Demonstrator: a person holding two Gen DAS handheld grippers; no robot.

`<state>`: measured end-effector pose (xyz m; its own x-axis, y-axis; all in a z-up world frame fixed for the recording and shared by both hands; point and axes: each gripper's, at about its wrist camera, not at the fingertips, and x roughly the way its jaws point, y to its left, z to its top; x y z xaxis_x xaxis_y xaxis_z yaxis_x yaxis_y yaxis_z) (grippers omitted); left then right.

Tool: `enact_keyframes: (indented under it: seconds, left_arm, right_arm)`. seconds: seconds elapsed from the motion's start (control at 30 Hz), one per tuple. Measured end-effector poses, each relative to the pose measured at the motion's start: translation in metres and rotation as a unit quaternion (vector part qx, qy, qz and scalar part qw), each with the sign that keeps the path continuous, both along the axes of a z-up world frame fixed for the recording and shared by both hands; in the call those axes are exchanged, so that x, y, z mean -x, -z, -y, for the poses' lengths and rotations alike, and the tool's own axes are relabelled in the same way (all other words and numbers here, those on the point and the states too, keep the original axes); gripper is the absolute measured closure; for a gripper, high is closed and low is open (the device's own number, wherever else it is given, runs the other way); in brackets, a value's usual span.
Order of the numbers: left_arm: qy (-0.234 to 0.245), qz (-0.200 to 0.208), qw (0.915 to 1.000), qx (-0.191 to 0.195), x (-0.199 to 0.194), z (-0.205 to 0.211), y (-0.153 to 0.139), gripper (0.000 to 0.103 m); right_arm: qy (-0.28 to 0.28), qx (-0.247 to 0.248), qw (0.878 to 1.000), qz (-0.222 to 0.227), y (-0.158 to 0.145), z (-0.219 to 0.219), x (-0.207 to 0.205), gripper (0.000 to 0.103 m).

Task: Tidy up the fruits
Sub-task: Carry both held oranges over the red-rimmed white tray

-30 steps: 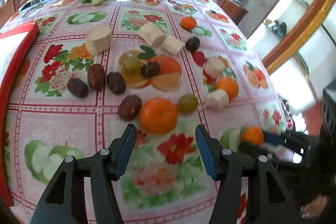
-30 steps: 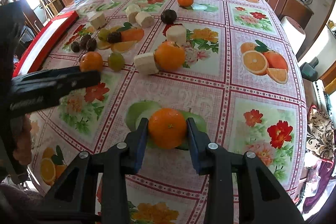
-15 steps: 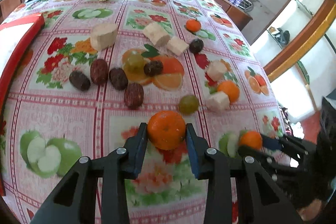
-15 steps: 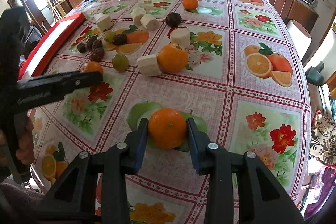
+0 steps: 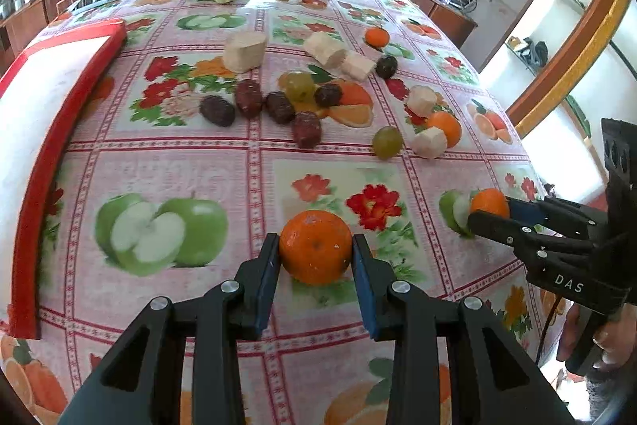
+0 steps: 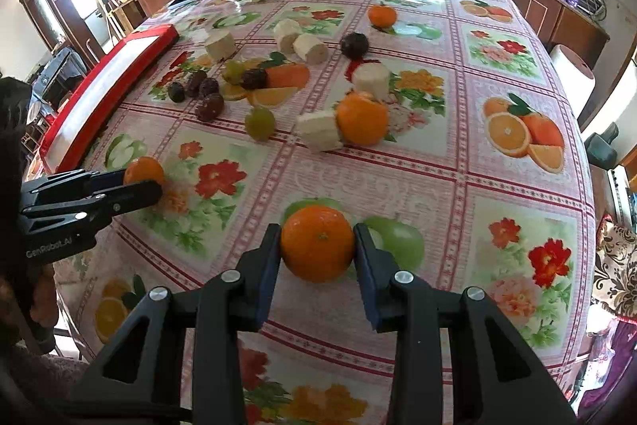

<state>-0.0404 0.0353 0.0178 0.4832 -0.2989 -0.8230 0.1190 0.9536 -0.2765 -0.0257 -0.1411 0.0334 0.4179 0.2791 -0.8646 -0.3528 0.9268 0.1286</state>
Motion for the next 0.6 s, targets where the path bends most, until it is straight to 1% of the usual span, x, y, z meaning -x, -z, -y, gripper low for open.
enact_keyframes:
  seconds: [0.17, 0.33, 0.5, 0.6]
  left_arm:
    - [-0.017, 0.007, 0.9998, 0.011, 0.002, -0.025, -0.006, 0.068]
    - [-0.037, 0.027, 0.9989, 0.012, 0.006, -0.053, -0.018, 0.068]
    - [-0.069, 0.045, 0.9965, 0.010, 0.012, -0.089, -0.031, 0.068]
    - [-0.096, 0.052, 0.9940, 0.004, 0.016, -0.119, -0.036, 0.068]
  right_arm:
    - [-0.016, 0.008, 1.000, 0.000, -0.005, -0.029, -0.003, 0.065]
    - [-0.041, 0.009, 0.999, 0.002, -0.014, -0.068, -0.009, 0.065]
    - [-0.086, 0.000, 0.996, 0.002, -0.027, -0.123, -0.020, 0.065]
    - [-0.119, -0.009, 0.993, 0.002, -0.035, -0.162, -0.027, 0.065]
